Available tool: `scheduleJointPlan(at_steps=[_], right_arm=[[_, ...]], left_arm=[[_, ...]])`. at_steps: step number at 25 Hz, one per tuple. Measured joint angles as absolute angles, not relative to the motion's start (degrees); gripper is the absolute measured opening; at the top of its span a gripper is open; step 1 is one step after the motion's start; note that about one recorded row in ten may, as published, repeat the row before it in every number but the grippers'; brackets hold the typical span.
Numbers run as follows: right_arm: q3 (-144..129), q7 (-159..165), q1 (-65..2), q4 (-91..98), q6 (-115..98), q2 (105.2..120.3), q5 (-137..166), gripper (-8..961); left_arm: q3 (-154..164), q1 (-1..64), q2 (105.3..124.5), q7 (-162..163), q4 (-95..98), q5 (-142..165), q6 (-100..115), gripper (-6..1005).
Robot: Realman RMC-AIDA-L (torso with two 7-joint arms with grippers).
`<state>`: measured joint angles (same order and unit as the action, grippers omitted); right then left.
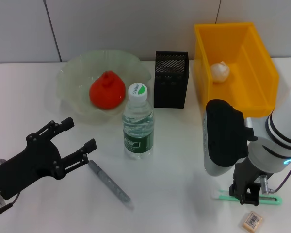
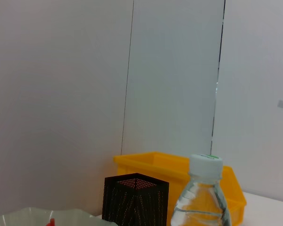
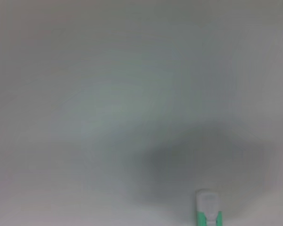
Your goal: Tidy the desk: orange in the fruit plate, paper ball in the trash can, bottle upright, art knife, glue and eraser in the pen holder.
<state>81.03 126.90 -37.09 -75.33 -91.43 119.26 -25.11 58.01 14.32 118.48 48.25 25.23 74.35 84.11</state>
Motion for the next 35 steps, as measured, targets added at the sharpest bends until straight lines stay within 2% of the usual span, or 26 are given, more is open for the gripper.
scheduleJointPlan(at_steps=[6, 16, 22, 35], right_arm=[[81.0, 129.0, -37.1, -76.6, -90.9, 119.26, -24.7, -2], [81.0, 129.1, -36.4, -78.3, -93.0, 119.26, -25.4, 103], [81.2, 129.6, -36.3, -78.4, -93.5, 119.26, -25.8, 274], [81.2, 129.4, -36.2, -77.5, -91.4, 119.26, -25.6, 283]], left_arm=[[58.0, 14.3, 118.47, 48.2, 25.2, 74.4, 84.1, 827], [58.0, 14.0, 118.48, 48.2, 25.2, 74.4, 84.8, 827], [58.0, 13.9, 118.48, 48.1, 25.2, 74.4, 84.8, 827], [58.0, 14.0, 118.47, 48.1, 25.2, 74.4, 84.8, 826]])
